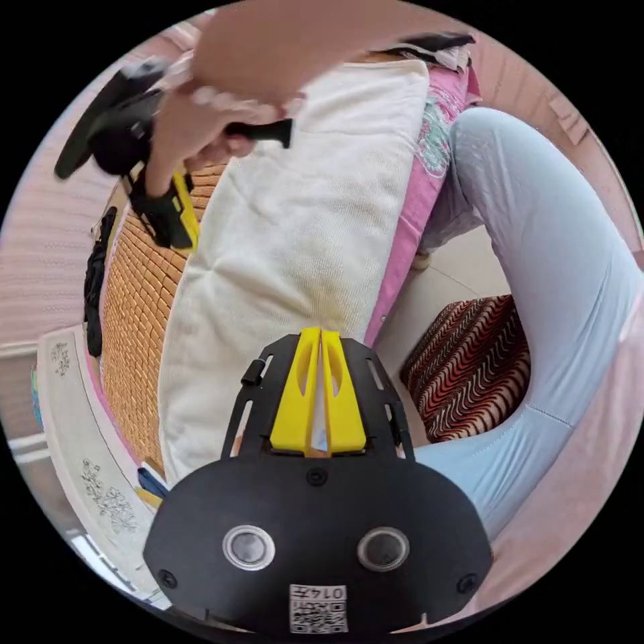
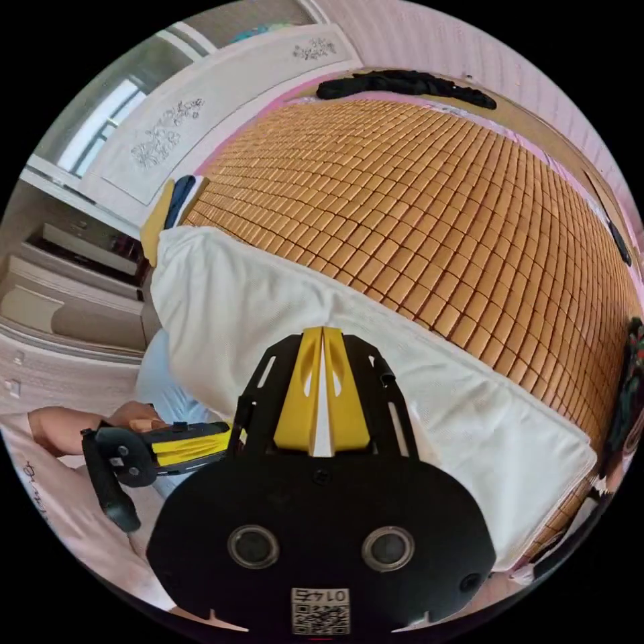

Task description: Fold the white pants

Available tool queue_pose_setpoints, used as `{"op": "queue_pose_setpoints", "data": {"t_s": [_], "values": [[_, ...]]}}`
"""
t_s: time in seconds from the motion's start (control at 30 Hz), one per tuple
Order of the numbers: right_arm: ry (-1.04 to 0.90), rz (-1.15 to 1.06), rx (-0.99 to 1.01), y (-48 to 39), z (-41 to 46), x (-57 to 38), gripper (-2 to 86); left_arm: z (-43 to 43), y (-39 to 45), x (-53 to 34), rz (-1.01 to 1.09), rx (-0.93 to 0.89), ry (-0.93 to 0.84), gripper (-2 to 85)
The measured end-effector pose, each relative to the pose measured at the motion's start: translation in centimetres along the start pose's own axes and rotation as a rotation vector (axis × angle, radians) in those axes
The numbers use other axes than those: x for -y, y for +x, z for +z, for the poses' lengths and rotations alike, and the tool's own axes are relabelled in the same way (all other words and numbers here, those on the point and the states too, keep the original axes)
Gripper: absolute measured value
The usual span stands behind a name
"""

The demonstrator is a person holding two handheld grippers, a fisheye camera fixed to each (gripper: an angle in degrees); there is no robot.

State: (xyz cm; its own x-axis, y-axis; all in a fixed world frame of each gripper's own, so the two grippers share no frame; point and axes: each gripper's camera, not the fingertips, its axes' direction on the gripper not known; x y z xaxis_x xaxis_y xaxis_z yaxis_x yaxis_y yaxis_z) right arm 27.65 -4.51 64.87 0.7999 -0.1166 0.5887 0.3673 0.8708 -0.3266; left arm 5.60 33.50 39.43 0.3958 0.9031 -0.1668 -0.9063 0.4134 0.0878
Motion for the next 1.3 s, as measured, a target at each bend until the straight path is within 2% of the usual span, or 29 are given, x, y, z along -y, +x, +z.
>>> {"op": "queue_pose_setpoints", "data": {"t_s": [0.07, 0.1, 0.27, 0.37, 0.43, 0.5, 0.57, 0.67, 0.73, 0.83, 1.0, 1.13, 1.23, 1.3], "values": [[0.192, 0.125, 0.141, 3.3, -4.9, -9.5, -0.2, -2.0, 0.8, -2.5, -0.039, -0.086, 0.126, -0.9], [0.224, 0.161, 0.151, 4.2, -5.9, -12.0, 0.1, -2.7, 1.2, -3.7, -0.084, -0.138, 0.162, -0.9], [0.581, 0.736, 0.140, 13.0, -13.1, -34.0, 5.5, -3.5, 1.9, -6.4, -0.233, -0.369, 0.266, 0.1], [0.666, 1.001, 0.038, 15.7, -14.1, -41.8, 10.6, -4.1, 1.7, -5.0, -0.199, -0.432, 0.312, 3.3], [0.669, 1.040, 0.092, 17.4, -13.8, -43.6, 12.5, -4.6, 1.1, -2.5, -0.152, -0.450, 0.333, 5.7], [0.666, 1.024, 0.094, 18.6, -13.7, -43.8, 13.1, -5.0, 0.7, -0.5, -0.135, -0.446, 0.353, 6.6], [0.642, 0.992, -0.006, 19.7, -13.8, -42.9, 13.5, -5.5, 0.4, 1.1, -0.126, -0.451, 0.391, 7.3], [0.573, 0.977, -0.009, 21.8, -13.9, -41.8, 13.9, -6.3, -0.1, 3.1, -0.134, -0.472, 0.442, 8.8], [0.563, 0.965, 0.001, 22.8, -13.8, -41.6, 13.6, -6.5, -1.5, 3.9, -0.175, -0.580, 0.477, 9.8], [0.466, 1.028, -0.003, 24.3, -12.8, -41.7, 10.7, -6.5, -3.3, 4.3, -0.222, -0.610, 0.477, 10.0], [0.481, 0.960, -0.060, 22.2, -13.8, -43.2, 6.8, -6.9, -6.4, 4.1, -0.312, -0.589, 0.496, 9.9], [0.668, 0.704, 0.024, 17.4, -16.1, -44.1, 4.4, -8.0, -9.9, 2.6, -0.438, -0.568, 0.571, 9.7], [0.644, 0.413, -0.016, 11.7, -17.1, -41.4, 4.2, -8.5, -12.4, 0.7, -0.547, -0.548, 0.616, 9.0], [0.558, 0.215, -0.022, 7.5, -16.4, -39.0, 4.3, -8.5, -13.7, -0.7, -0.608, -0.516, 0.617, 8.8]]}}
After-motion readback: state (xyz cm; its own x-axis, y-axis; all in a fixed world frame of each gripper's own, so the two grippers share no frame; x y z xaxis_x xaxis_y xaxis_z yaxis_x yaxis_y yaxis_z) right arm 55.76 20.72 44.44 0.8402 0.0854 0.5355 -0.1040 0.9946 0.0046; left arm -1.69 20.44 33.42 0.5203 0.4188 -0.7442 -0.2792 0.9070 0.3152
